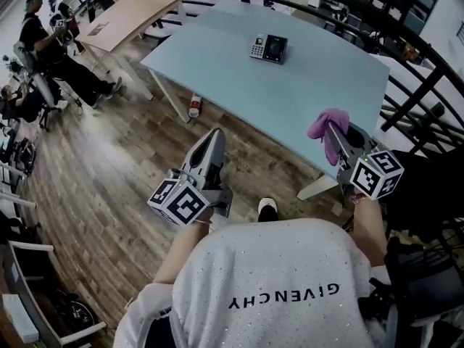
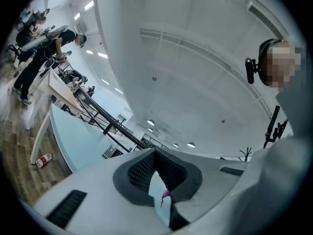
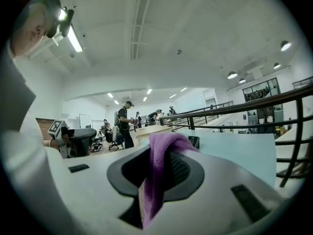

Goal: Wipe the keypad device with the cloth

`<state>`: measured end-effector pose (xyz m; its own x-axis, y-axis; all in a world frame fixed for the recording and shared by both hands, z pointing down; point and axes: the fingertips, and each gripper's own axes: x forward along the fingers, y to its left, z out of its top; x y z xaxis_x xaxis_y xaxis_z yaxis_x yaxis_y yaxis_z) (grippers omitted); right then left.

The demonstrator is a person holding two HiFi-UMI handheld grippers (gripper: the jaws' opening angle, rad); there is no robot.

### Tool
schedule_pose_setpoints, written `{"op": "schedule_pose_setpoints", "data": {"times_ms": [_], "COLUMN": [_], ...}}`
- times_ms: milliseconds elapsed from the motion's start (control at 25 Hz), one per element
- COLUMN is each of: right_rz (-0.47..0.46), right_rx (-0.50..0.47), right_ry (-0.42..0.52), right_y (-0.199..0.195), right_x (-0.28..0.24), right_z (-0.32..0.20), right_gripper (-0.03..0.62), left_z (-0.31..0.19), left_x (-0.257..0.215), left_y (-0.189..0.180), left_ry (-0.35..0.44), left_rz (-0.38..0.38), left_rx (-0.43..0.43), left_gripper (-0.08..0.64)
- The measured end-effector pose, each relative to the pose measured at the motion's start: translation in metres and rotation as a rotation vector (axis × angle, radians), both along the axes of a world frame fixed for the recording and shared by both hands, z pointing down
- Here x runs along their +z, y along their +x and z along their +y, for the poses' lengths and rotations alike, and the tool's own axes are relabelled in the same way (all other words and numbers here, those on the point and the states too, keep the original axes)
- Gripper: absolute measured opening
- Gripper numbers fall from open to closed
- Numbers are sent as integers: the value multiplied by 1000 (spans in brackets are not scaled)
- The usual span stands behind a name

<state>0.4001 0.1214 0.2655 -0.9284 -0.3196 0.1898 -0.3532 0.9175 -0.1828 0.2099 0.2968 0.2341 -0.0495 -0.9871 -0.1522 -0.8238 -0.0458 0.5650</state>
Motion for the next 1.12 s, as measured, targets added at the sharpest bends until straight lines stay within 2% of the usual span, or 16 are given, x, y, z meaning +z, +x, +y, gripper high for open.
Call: {"op": "schedule_pose_setpoints", "data": {"times_ms": [280,600,800,960,1120], "right_rz": [14,-7,-9,9,36], "right_rx": [-67,-120,-125,-109,-82], "right_ry": [5,-12,-64,-106,-104], "right_y": [-61,-119,-130,-131,-130], "right_x": [-6,-4,13,35,48], "right_z": [-75,-131,-148,-159,-176], "right_gripper": [61,61,61,61,61], "left_z": [-72,-123,-141,-160,-190], "left_x": [3,5,13,28,34], "left_y": [-45,-83,-89,-92,-100], "left_ry": [-30,-48,-80,-144,-159], "left_rz": [16,15,19,8,10], "left_rx": [-34,-72,-72,-55,-2], "left_gripper": [5,5,5,5,5]}}
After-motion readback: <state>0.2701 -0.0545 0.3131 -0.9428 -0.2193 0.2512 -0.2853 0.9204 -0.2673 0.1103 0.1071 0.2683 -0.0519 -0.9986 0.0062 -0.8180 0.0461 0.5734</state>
